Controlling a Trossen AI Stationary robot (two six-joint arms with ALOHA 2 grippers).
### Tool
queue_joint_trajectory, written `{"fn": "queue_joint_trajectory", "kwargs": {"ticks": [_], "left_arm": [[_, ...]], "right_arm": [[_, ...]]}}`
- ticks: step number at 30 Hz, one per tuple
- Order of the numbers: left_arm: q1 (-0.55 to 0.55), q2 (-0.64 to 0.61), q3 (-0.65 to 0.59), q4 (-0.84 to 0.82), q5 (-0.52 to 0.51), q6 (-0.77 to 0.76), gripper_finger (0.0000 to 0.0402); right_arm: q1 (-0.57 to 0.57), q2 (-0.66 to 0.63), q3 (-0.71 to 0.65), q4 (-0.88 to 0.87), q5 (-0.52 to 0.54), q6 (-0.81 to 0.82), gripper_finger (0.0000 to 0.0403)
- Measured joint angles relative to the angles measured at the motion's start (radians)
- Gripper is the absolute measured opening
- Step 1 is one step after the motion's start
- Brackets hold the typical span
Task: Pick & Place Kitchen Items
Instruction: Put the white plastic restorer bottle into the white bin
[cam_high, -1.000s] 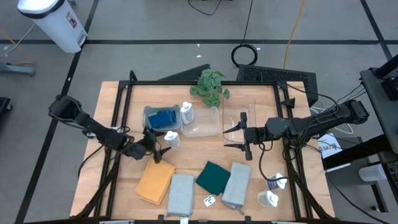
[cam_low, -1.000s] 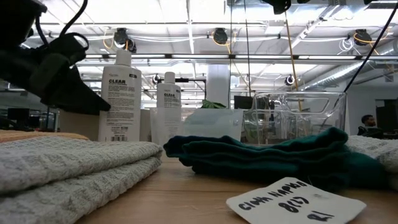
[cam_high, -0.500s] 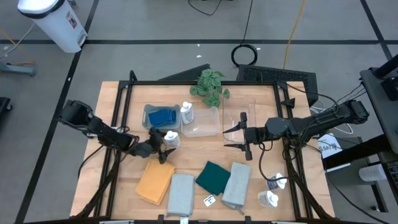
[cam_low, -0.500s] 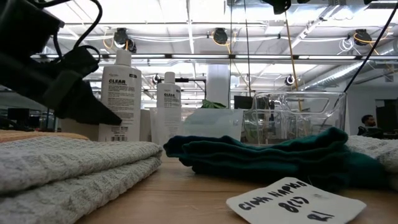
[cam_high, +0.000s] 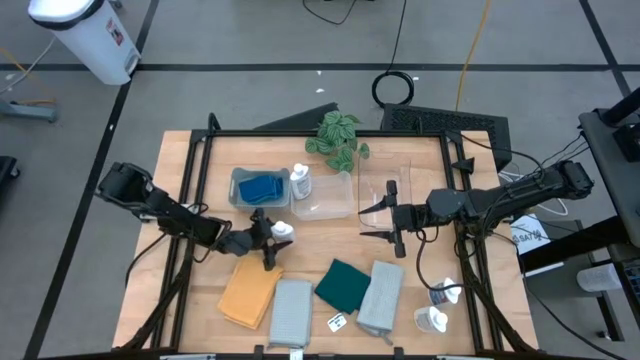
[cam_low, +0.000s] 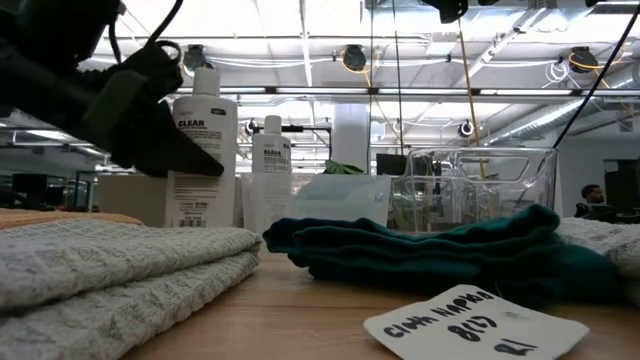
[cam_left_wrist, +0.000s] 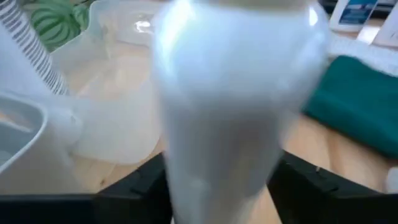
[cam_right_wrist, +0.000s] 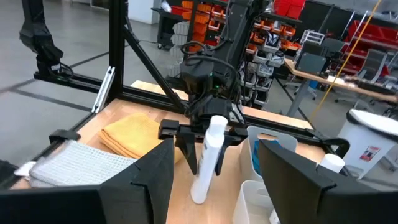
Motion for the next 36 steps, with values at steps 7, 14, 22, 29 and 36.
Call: {"fn": "queue_joint_trajectory", "kwargs": {"ticks": [7, 14, 22, 29, 36], "left_arm": [[0.0, 0.0, 0.007, -0.005, 0.06, 0.042, 0.0158], [0.001, 0.0, 0.007, -0.005, 0.06, 0.044, 0.0154], [0.001, 0.0, 0.007, -0.005, 0.06, 0.042, 0.0208], [0.001, 0.0, 0.007, -0.005, 0.059, 0.052, 0.0224], [0.001, 0.0, 0.007, -0.005, 0.059, 0.061, 0.0225]], "right_arm": [[0.0, 0.048, 0.0, 0.063, -0.004, 0.09, 0.0203], [-0.009, 0.274, 0.001, 0.373, -0.005, 0.084, 0.0203], [-0.073, 0.519, 0.149, 0.411, -0.006, 0.107, 0.0213], [-0.114, 0.714, 0.325, 0.374, -0.08, 0.139, 0.0273], [-0.146, 0.873, 0.464, 0.376, -0.156, 0.184, 0.0312]]}}
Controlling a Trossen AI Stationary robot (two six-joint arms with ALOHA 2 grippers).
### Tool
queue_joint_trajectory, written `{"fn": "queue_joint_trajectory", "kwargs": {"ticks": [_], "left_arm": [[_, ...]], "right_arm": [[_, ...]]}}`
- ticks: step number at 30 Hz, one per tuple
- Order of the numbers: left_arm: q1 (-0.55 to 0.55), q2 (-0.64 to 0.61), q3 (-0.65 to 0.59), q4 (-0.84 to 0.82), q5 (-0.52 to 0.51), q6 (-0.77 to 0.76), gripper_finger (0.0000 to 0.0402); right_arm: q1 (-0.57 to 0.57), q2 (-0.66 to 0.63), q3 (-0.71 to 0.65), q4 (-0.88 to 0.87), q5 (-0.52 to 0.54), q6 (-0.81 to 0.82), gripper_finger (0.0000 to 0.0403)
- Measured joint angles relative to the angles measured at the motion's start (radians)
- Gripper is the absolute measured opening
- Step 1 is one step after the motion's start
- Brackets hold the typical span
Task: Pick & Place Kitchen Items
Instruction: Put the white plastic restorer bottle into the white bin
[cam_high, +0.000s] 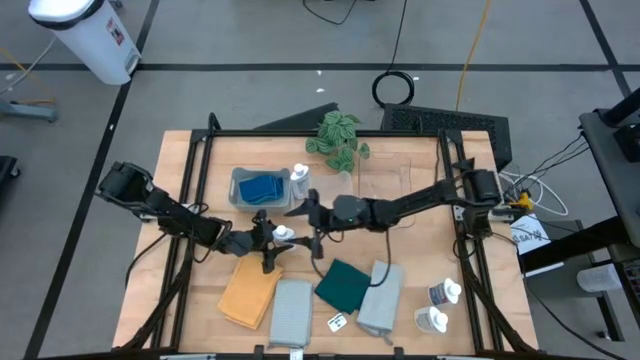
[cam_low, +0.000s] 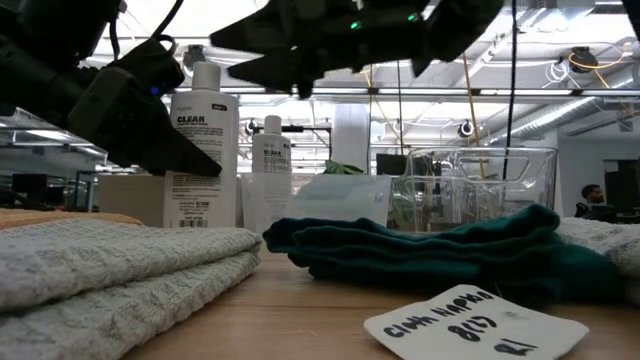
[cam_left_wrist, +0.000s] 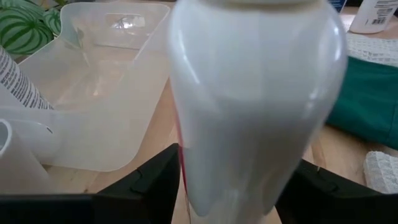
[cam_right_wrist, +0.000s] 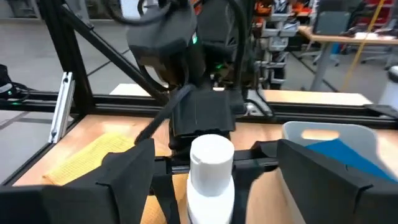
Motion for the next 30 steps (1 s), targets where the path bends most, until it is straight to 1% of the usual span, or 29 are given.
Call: {"fn": "queue_joint_trajectory", "kwargs": {"ticks": [4, 9, 13, 18, 23, 26, 30], "left_arm": [[0.0, 0.0, 0.0, 0.0, 0.0, 0.0, 0.0225], [0.0, 0.0, 0.0, -0.002, 0.0, 0.0, 0.0225], [0.0, 0.0, 0.0, -0.001, 0.0, 0.0, 0.0225], [0.0, 0.0, 0.0, 0.0, 0.0, 0.0, 0.0225], [0.0, 0.0, 0.0, 0.0, 0.0, -0.017, 0.0225], [0.0, 0.0, 0.0, 0.0, 0.0, -0.018, 0.0225], [0.015, 0.0, 0.0, 0.0, 0.0, -0.023, 0.0225]], "right_arm": [[-0.013, 0.053, 0.034, -0.005, -0.008, 0.031, 0.0306], [-0.024, 0.072, 0.044, 0.0, -0.009, 0.042, 0.0277], [-0.023, 0.071, 0.044, 0.004, -0.009, 0.042, 0.0242], [-0.022, 0.071, 0.044, 0.004, -0.012, 0.042, 0.0186], [-0.017, 0.071, 0.044, 0.015, -0.057, 0.04, 0.0137], [-0.012, 0.071, 0.044, 0.02, -0.058, 0.034, 0.0124], [-0.012, 0.079, 0.044, 0.026, -0.058, 0.041, 0.0126]]}}
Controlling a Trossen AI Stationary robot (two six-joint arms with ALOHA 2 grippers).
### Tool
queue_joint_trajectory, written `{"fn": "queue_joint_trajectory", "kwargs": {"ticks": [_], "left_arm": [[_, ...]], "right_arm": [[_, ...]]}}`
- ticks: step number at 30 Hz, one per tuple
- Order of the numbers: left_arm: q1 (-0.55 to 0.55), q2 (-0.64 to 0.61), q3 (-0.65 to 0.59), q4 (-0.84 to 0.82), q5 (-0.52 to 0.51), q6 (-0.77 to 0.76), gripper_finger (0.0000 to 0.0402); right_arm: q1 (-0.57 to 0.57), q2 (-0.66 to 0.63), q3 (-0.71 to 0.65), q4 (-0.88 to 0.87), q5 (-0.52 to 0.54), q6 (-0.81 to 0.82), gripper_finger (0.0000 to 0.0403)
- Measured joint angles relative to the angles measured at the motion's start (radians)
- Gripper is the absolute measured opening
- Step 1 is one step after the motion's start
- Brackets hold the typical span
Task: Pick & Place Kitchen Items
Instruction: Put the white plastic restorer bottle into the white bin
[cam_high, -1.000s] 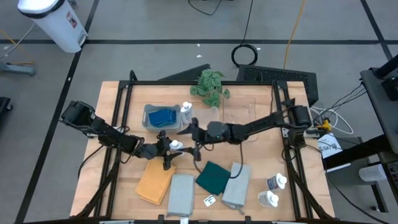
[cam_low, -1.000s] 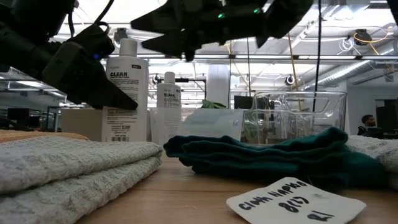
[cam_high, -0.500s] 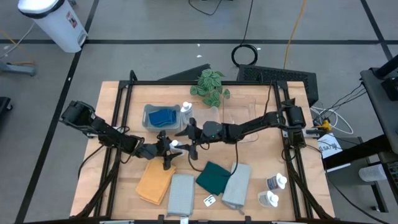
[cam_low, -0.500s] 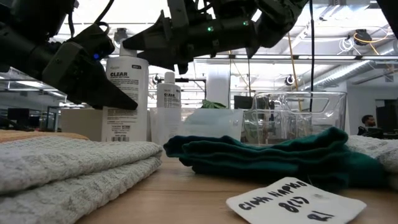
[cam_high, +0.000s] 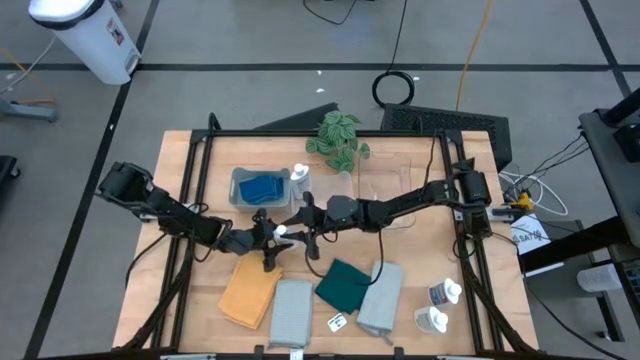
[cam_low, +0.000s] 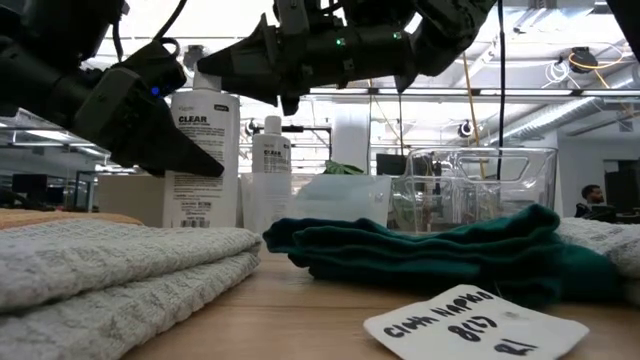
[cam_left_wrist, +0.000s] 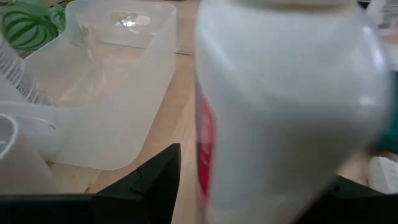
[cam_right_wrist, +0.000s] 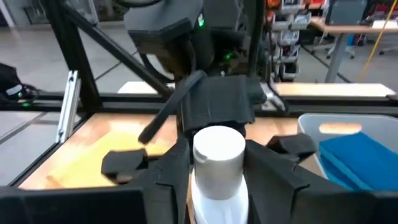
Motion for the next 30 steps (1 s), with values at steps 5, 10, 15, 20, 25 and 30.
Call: {"fn": "queue_joint_trajectory", "kwargs": {"ticks": [5, 10, 15, 20, 25, 30], "left_arm": [[0.025, 0.0, 0.0, -0.002, 0.003, -0.028, 0.0225], [0.026, 0.0, 0.0, -0.005, 0.001, -0.028, 0.0225], [0.026, 0.0, 0.0, -0.006, 0.001, -0.028, 0.0225], [0.026, 0.0, 0.0, -0.006, 0.003, -0.039, 0.0225], [0.035, 0.0, 0.0, -0.007, 0.025, -0.119, 0.0227], [0.071, 0.0, 0.0, 0.001, 0.03, -0.148, 0.0246]], "right_arm": [[0.0, 0.011, 0.0, 0.008, 0.001, -0.012, 0.0139], [0.0, 0.01, 0.0, 0.025, 0.0, -0.027, 0.0132], [0.0, 0.01, 0.0, 0.039, 0.001, -0.03, 0.0087], [0.0, 0.01, 0.0, 0.037, 0.001, -0.049, 0.007], [0.0, 0.01, 0.0, 0.034, 0.002, -0.049, 0.0118], [-0.001, 0.01, 0.0, 0.032, 0.006, -0.022, 0.0213]]}}
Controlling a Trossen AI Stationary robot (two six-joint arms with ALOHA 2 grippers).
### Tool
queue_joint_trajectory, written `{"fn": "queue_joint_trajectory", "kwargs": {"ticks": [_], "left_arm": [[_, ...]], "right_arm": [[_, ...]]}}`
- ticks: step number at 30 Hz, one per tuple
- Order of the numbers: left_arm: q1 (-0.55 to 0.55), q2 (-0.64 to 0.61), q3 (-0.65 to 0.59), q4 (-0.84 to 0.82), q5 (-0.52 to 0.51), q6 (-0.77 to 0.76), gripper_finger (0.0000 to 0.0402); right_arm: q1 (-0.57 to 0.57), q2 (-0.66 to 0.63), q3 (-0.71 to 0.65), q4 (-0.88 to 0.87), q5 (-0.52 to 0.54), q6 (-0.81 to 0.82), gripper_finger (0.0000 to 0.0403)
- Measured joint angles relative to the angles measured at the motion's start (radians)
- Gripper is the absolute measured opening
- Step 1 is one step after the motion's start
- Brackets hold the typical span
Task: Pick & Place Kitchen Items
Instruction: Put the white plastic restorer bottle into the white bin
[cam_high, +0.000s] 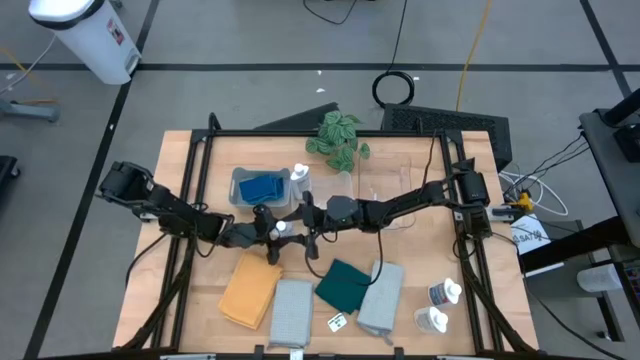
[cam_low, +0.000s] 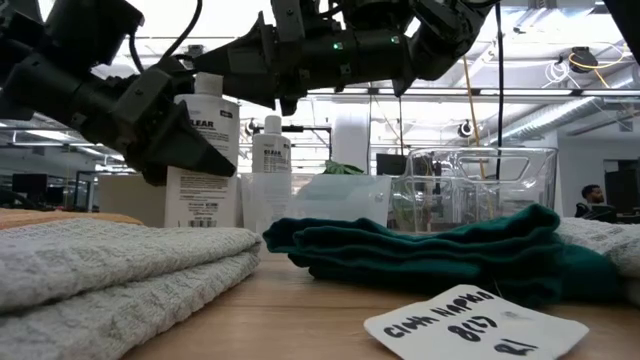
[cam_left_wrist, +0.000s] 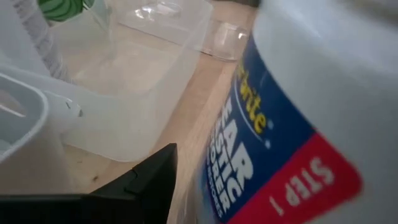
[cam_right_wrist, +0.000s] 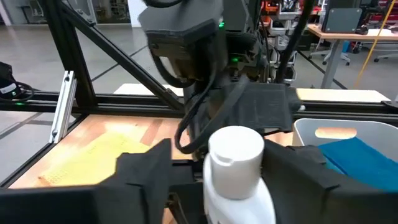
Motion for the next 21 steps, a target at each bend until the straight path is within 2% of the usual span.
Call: {"fn": "queue_joint_trajectory", "kwargs": {"ticks": [4, 8, 11, 14, 19, 21], "left_arm": [[0.014, 0.0, 0.0, 0.0, 0.022, 0.017, 0.0254], [0.014, 0.0, 0.0, 0.001, 0.024, 0.018, 0.0245], [0.013, 0.0, 0.0, 0.0, 0.055, 0.035, 0.0232], [0.008, 0.0, 0.0, 0.003, 0.106, 0.056, 0.0217], [-0.005, 0.001, -0.001, 0.023, 0.113, 0.063, 0.0193], [-0.009, 0.001, -0.002, 0.03, 0.109, 0.078, 0.0186]], "right_arm": [[0.001, 0.0, 0.0, 0.002, -0.002, -0.004, 0.0257], [-0.001, 0.0, 0.0, 0.001, -0.002, -0.004, 0.0256], [-0.001, 0.0, 0.0, 0.001, -0.001, -0.005, 0.0226], [-0.001, 0.0, 0.0, 0.003, -0.002, -0.012, 0.0179], [-0.001, 0.0, 0.0, 0.002, -0.002, -0.045, 0.0085], [-0.001, 0.0, 0.0, 0.001, -0.002, -0.054, 0.0071]]}}
